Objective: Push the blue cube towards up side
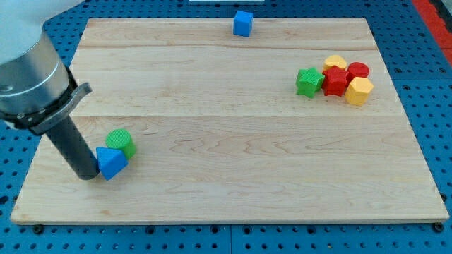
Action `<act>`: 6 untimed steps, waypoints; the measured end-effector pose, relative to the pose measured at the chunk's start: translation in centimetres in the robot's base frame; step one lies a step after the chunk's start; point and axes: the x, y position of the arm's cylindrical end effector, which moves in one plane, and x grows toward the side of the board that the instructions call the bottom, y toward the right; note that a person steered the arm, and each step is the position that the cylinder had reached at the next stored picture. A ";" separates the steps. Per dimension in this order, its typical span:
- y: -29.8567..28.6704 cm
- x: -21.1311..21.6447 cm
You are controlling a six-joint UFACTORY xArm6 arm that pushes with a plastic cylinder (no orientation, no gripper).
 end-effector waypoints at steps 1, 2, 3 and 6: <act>0.8 -1.2; 2.7 -1.9; 5.5 -3.2; -3.8 -1.4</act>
